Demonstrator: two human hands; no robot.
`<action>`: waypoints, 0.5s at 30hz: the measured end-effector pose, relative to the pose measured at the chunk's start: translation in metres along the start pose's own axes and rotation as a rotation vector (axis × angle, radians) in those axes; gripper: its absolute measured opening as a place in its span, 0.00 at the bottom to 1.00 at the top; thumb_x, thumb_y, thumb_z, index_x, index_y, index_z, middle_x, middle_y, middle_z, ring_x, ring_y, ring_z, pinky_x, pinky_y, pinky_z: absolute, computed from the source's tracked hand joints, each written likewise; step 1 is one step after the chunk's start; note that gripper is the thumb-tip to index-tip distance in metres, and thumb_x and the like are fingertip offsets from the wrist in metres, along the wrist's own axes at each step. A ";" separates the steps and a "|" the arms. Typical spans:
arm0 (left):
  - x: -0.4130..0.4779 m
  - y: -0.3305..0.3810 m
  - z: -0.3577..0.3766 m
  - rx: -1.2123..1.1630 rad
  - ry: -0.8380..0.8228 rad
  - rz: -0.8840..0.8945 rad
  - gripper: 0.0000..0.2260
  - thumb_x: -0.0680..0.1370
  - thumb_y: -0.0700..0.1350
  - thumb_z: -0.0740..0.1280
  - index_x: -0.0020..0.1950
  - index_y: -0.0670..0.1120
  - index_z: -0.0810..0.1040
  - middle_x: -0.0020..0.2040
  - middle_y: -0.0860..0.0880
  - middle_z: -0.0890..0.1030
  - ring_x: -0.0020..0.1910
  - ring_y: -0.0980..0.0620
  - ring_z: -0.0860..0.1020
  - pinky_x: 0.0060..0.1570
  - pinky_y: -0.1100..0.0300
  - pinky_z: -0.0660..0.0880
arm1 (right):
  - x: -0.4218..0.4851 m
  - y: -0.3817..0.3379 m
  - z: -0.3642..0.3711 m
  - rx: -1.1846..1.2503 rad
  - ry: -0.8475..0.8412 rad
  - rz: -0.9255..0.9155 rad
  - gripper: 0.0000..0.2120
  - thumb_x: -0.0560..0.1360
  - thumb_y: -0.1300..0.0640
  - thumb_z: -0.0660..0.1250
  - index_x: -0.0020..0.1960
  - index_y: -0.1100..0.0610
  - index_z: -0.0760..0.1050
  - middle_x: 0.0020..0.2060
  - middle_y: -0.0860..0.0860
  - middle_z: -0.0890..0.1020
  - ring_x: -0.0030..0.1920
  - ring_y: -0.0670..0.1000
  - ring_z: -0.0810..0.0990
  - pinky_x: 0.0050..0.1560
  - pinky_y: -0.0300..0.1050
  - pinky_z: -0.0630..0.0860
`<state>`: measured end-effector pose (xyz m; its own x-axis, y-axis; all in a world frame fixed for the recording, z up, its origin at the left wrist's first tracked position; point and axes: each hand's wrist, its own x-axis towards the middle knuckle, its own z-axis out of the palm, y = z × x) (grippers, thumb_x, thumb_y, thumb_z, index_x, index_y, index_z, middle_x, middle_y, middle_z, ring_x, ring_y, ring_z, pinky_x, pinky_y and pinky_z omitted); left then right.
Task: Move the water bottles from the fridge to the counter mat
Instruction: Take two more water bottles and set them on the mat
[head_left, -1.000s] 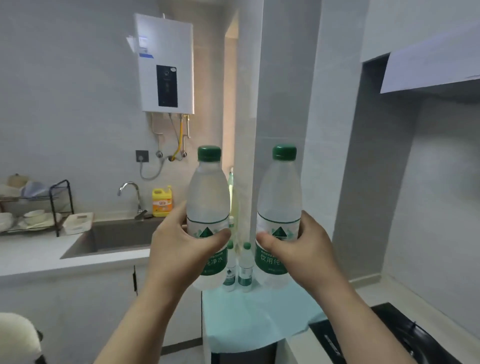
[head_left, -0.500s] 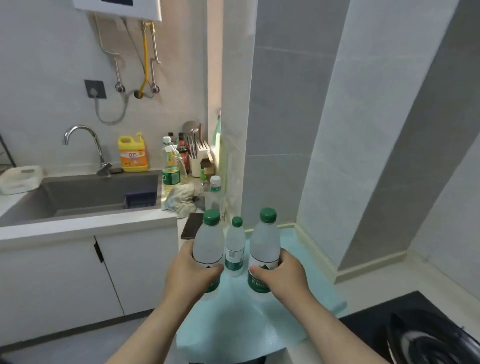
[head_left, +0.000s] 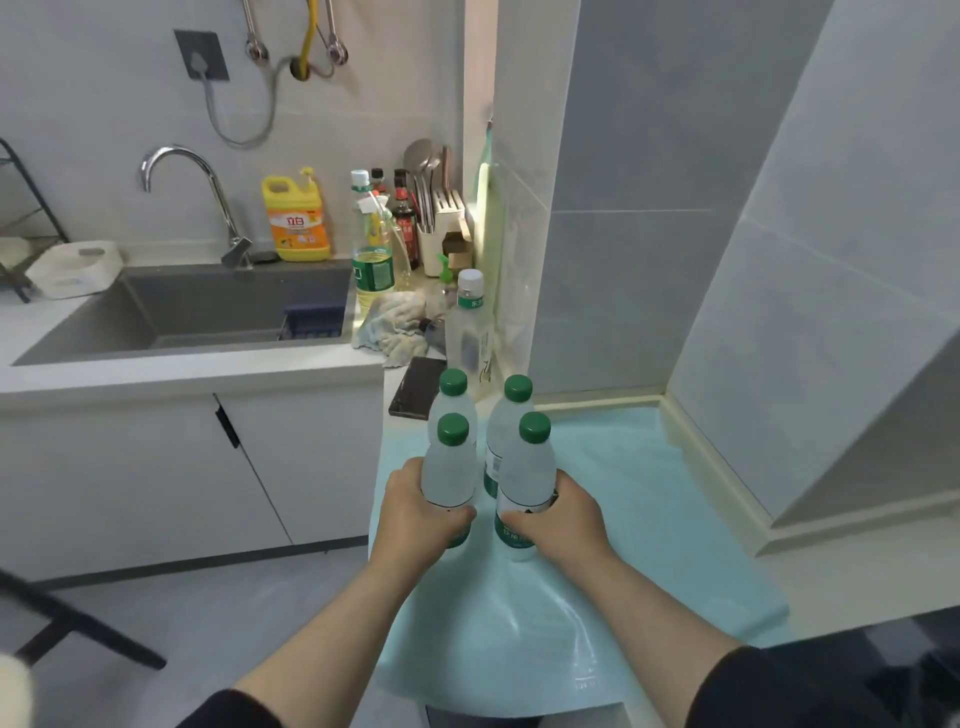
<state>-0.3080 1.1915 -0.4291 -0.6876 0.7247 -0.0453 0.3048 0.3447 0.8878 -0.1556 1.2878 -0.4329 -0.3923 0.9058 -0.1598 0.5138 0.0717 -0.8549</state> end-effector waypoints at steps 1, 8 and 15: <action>0.001 -0.002 0.000 -0.009 0.004 -0.004 0.21 0.59 0.46 0.77 0.49 0.53 0.73 0.46 0.49 0.79 0.42 0.53 0.80 0.32 0.62 0.74 | 0.001 0.000 0.000 0.006 -0.012 -0.006 0.17 0.61 0.52 0.78 0.47 0.47 0.78 0.42 0.44 0.84 0.45 0.45 0.82 0.41 0.41 0.79; 0.005 -0.009 0.005 -0.035 0.011 0.023 0.22 0.61 0.41 0.77 0.48 0.53 0.72 0.46 0.50 0.79 0.45 0.50 0.81 0.37 0.54 0.80 | 0.003 0.005 0.000 0.051 -0.073 -0.015 0.24 0.64 0.56 0.78 0.56 0.45 0.72 0.48 0.41 0.81 0.48 0.37 0.78 0.39 0.31 0.71; -0.017 0.000 -0.016 -0.079 -0.013 -0.080 0.47 0.64 0.55 0.79 0.77 0.52 0.57 0.75 0.50 0.64 0.73 0.47 0.65 0.67 0.48 0.68 | -0.014 -0.016 -0.021 0.042 -0.116 0.019 0.41 0.68 0.55 0.76 0.75 0.50 0.59 0.68 0.45 0.71 0.68 0.52 0.73 0.58 0.43 0.72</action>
<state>-0.3065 1.1698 -0.4212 -0.6989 0.7046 -0.1228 0.1965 0.3542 0.9143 -0.1422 1.2824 -0.4066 -0.4700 0.8522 -0.2300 0.4902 0.0354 -0.8709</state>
